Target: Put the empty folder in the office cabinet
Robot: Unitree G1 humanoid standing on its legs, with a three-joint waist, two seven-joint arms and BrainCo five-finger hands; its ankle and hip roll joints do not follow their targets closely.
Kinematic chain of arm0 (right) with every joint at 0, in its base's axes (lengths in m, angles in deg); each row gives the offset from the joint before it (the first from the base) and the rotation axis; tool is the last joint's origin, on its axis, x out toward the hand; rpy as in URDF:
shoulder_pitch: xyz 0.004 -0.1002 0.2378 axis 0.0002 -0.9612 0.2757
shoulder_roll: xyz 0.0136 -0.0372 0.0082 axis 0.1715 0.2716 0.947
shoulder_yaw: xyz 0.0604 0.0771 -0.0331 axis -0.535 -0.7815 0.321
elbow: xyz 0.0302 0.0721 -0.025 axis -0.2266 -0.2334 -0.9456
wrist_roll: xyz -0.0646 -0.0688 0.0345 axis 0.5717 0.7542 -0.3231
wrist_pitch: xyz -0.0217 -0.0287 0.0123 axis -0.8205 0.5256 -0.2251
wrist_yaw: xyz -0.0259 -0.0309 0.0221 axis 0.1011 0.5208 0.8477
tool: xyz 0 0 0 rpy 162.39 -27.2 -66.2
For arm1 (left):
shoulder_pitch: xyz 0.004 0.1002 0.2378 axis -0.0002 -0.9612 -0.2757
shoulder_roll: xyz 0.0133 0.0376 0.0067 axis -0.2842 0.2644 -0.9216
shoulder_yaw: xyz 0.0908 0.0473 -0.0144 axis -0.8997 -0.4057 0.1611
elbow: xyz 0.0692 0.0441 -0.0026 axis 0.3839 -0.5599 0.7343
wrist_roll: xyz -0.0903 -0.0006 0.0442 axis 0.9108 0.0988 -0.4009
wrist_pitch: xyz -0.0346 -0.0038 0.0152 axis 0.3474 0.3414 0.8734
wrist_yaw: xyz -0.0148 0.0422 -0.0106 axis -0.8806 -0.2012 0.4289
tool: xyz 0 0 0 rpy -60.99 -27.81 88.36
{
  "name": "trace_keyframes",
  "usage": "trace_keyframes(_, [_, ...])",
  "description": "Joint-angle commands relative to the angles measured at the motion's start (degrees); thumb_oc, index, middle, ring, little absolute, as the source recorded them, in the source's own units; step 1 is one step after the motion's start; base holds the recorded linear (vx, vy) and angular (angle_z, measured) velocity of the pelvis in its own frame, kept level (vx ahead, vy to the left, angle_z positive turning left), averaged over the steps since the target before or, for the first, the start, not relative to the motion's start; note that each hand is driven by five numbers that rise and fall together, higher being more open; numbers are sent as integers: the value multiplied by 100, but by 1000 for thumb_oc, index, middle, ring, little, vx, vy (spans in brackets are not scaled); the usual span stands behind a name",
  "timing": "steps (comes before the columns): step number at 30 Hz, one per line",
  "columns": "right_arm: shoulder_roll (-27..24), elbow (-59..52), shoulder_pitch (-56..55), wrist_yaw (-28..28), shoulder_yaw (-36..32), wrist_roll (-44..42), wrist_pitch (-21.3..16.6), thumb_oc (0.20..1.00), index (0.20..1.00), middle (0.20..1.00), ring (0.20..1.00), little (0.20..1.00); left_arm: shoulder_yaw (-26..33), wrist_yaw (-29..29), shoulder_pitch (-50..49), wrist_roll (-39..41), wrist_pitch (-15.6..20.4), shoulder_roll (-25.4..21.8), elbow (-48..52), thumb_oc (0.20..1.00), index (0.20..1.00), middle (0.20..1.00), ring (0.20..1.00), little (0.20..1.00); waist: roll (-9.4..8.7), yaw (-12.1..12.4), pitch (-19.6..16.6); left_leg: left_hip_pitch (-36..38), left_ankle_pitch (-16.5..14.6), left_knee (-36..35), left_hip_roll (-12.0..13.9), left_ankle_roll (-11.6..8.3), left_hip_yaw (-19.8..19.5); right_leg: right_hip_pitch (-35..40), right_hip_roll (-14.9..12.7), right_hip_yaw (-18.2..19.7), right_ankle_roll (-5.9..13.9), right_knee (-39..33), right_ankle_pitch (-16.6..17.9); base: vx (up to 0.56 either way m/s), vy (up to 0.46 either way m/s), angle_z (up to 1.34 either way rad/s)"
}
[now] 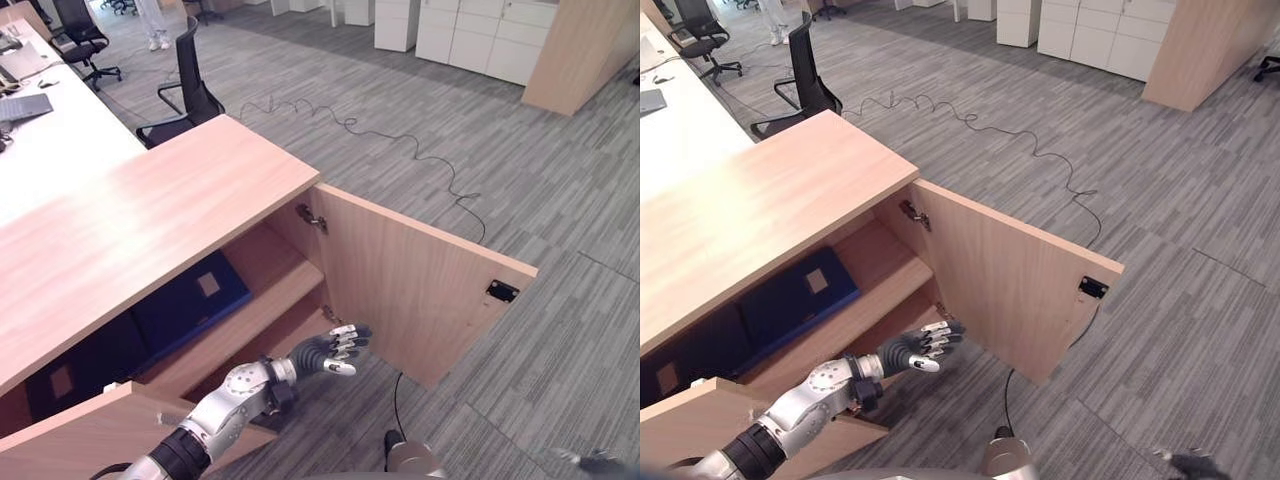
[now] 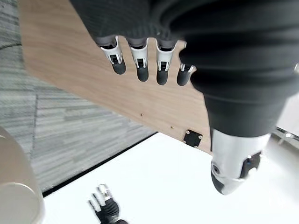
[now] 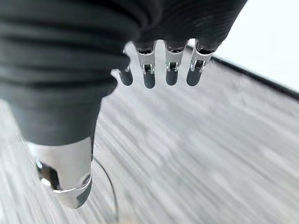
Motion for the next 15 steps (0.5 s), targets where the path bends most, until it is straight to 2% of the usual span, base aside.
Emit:
trace_keyframes(1, [319,179,111,108,83,-225,-93,1000,1000,1000,1000,1000,118,-120,-208,-33,278,282,166,1000,1000,1000,1000,1000,-303,66,-227,-210,-241,23,-164,103,-587,245,-1025,-924,1056,-640,1125,-104,65,10])
trace_keyframes(2, [331,103,151,119,66,-257,-99,1000,1000,1000,1000,1000,57,-118,-188,-51,239,280,147,1000,1000,1000,1000,1000,-303,63,-164,-242,-216,23,-154,105,-607,186,-1113,-1013,1079,-479,1186,-201,93,0])
trace_keyframes(4, [399,-431,241,162,207,-197,-168,1000,1000,1000,1000,1000,97,-18,-178,-74,226,223,196,1000,1000,1000,1000,1000,-191,171,53,-323,-84,23,-8,123,-444,248,-1347,-1673,962,244,946,-221,97,-12])
trace_keyframes(5, [407,-480,221,177,203,-188,-141,1000,1000,1000,1000,1000,107,-9,-187,-74,216,218,214,1000,1000,1000,1000,1000,-198,132,72,-309,-82,23,-6,117,-475,238,-1382,-1695,955,358,865,-125,61,-19])
trace_keyframes(6, [419,-671,236,194,244,-163,-171,1000,1000,1000,1000,1000,131,23,-234,-64,206,183,235,1000,1000,1000,1000,1000,-162,175,105,-341,-32,23,63,130,-410,284,-1415,-1871,876,671,762,-83,14,-35])
trace_keyframes(8, [417,-982,235,244,267,-137,-181,1000,1000,1000,1000,1000,241,85,-350,-23,154,93,301,1000,1000,1000,1000,1000,-170,268,98,-406,97,23,205,116,-309,401,-1422,-2072,735,1171,356,-81,-22,-29])
trace_keyframes(9, [425,-1004,222,249,268,-134,-169,1000,1000,1000,1000,1000,248,88,-365,-19,144,81,321,1000,1000,1000,1000,1000,-183,268,98,-394,97,23,209,99,-312,387,-1433,-2054,734,1226,308,-92,-109,-16])
trace_keyframes(10, [432,-1194,241,307,300,-91,-203,1000,1000,1000,1000,1000,376,131,-499,20,139,8,352,1000,1000,1000,1000,1000,-223,445,28,-473,211,23,303,81,-188,616,-1358,-2152,679,1348,86,-87,-125,-22])
trace_keyframes(11, [423,-1196,278,342,305,-99,-213,1000,1000,1000,1000,1000,410,151,-536,19,144,-28,358,1000,1000,1000,1000,1000,-251,539,-35,-531,248,24,317,80,-168,751,-1299,-2157,667,1292,29,-109,-178,-29])
trace_keyframes(13, [439,-1104,442,391,374,-131,-230,1000,1000,1000,1000,1000,434,179,-555,-16,138,-91,299,1000,1000,1000,1000,1000,-350,717,-164,-672,353,33,352,40,-96,979,-1138,-2011,736,1109,114,-77,-180,-34])
trace_keyframes(14, [446,-1101,488,403,411,-167,-246,1000,1000,1000,1000,1000,486,211,-552,-6,154,-100,284,1000,1000,1000,1000,1000,-392,779,-207,-763,416,46,382,21,-58,1150,-1001,-1945,718,930,17,-121,-287,-49])
trace_keyframes(15, [483,-1078,584,432,495,-184,-264,1000,1000,1000,1000,1000,544,254,-590,-18,175,-125,275,1000,1000,1000,1000,1000,-446,904,-238,-862,606,66,541,-91,3,1323,-683,-1840,559,422,-303,-99,-234,-69])
